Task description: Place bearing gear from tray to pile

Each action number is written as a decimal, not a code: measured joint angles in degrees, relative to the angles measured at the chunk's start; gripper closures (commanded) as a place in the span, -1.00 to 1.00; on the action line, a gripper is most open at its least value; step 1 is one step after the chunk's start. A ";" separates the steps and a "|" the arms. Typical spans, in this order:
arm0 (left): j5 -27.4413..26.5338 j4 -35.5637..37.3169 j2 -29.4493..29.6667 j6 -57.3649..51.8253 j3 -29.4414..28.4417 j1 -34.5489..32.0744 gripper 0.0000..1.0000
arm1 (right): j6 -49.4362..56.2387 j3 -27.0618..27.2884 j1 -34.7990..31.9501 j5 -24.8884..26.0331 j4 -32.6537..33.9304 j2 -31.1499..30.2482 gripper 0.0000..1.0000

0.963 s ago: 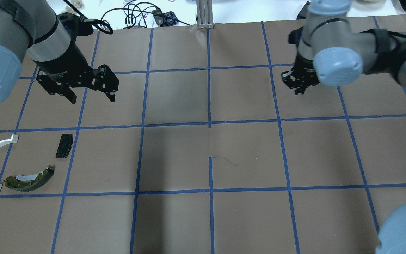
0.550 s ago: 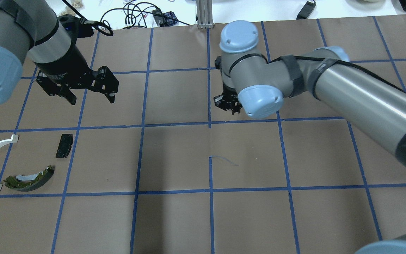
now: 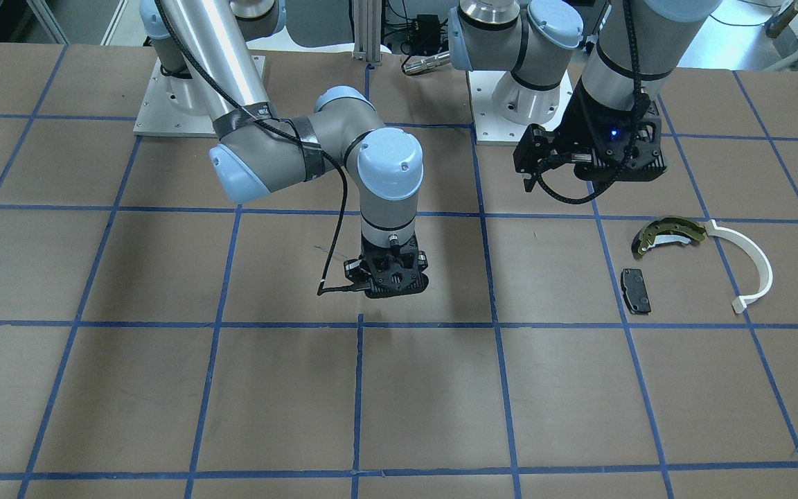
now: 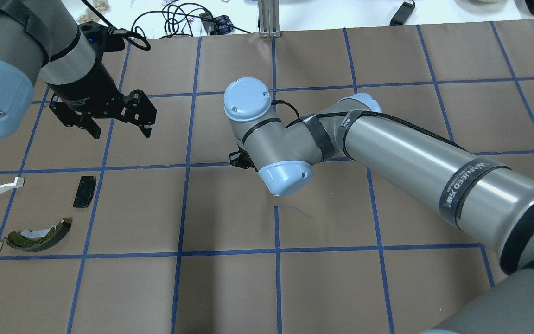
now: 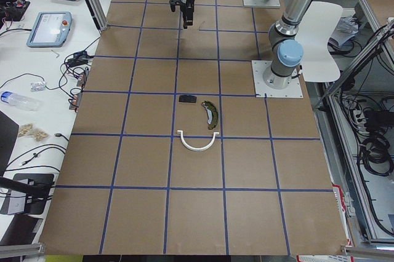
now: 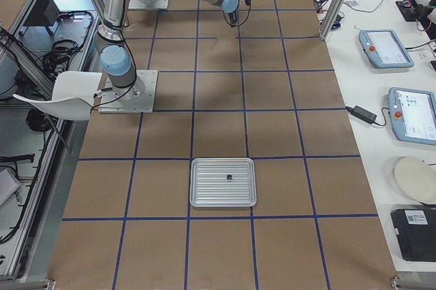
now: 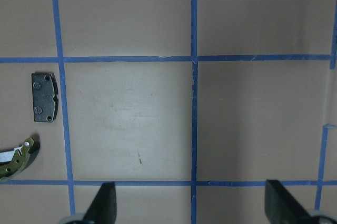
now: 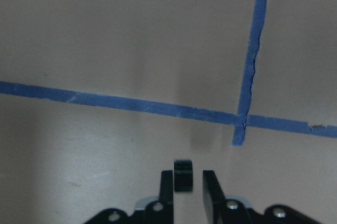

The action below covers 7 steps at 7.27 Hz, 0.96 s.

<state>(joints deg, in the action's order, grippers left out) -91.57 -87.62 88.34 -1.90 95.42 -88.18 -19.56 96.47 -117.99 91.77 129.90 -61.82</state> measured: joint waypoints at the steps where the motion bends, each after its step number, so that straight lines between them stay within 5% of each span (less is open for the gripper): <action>1: 0.12 0.37 0.15 0.33 0.00 0.04 -1.00 | 0.19 -0.21 0.37 -0.08 -0.34 -0.36 -1.00; 3: -0.04 0.77 0.82 0.23 -0.06 0.10 -1.00 | 8.32 -1.20 7.96 0.10 -7.89 -4.45 -1.00; 7: 0.15 6.93 6.82 8.40 1.00 -3.63 -1.00 | 40.38 -1.04 38.55 1.11 -16.01 -12.26 -1.00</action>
<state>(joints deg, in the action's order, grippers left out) -91.42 -80.69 95.16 6.51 96.42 -91.81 20.82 95.44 -79.44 92.88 113.89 -74.08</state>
